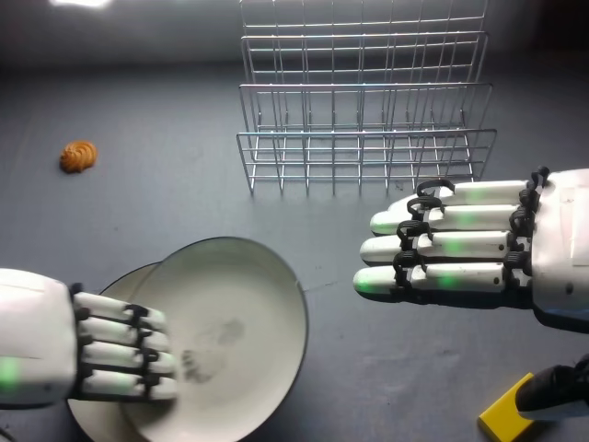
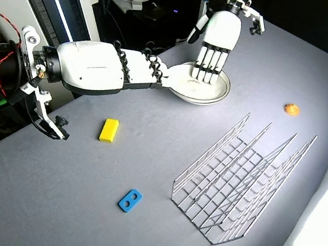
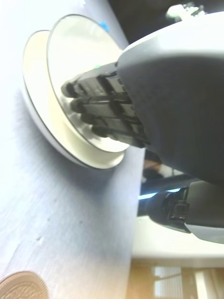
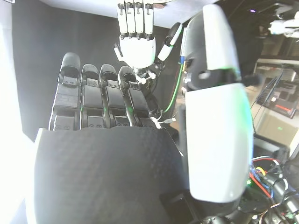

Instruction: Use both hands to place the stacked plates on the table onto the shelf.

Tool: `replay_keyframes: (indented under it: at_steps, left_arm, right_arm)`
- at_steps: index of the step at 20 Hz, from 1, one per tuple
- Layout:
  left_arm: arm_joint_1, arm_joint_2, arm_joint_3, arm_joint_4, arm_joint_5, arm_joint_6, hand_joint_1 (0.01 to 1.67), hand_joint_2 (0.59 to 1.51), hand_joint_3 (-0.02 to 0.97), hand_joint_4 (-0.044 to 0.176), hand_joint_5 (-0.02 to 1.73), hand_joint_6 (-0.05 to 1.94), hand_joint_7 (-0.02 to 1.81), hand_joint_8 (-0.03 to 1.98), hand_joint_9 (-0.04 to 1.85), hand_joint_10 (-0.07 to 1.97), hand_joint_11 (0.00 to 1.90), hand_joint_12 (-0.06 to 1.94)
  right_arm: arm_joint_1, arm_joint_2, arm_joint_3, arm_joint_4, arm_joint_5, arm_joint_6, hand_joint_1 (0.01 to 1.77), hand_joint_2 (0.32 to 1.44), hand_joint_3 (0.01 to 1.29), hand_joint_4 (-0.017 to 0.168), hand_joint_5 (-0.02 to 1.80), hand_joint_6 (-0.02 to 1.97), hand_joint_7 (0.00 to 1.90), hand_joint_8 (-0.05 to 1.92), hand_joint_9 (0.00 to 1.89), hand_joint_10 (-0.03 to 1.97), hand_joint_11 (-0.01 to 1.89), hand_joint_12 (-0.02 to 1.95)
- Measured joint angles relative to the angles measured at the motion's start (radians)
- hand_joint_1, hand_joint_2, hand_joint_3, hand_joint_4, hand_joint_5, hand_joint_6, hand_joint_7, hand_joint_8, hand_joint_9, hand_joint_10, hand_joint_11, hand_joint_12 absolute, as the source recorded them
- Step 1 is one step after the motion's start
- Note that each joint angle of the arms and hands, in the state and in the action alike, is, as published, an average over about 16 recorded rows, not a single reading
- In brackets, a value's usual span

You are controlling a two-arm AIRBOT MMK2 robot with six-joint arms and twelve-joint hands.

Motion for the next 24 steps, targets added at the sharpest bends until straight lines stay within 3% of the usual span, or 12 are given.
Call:
replay_keyframes:
  at_steps: [5, 13, 24]
  left_arm:
    - [-0.009, -0.012, -0.031, -0.043, 0.032, 0.000, 0.02, 1.182, 0.009, -0.005, 0.05, -0.02, 0.04, 0.01, 0.03, 0.01, 0.03, 0.01]
    - [-0.021, -0.030, -0.046, -0.092, 0.055, 0.000, 0.02, 1.184, 0.009, -0.004, 0.06, -0.02, 0.05, 0.00, 0.03, 0.01, 0.02, 0.01]
    - [-0.022, -0.040, -0.038, -0.124, 0.060, 0.000, 0.02, 1.187, 0.010, -0.002, 0.07, -0.01, 0.05, 0.00, 0.04, 0.01, 0.03, 0.02]
  right_arm:
    - [0.034, -0.059, 0.012, 0.031, -0.015, -0.117, 1.02, 0.93, 0.01, -0.001, 0.13, 0.02, 0.11, 0.01, 0.07, 0.00, 0.02, 0.39]
    - [0.082, -0.230, 0.092, 0.076, -0.082, -0.300, 1.01, 0.91, 0.01, 0.003, 0.15, 0.02, 0.14, 0.01, 0.11, 0.00, 0.02, 0.46]
    - [0.083, -0.455, 0.233, 0.128, -0.142, -0.437, 1.12, 0.92, 0.01, 0.004, 0.17, 0.02, 0.14, 0.01, 0.11, 0.00, 0.02, 0.53]
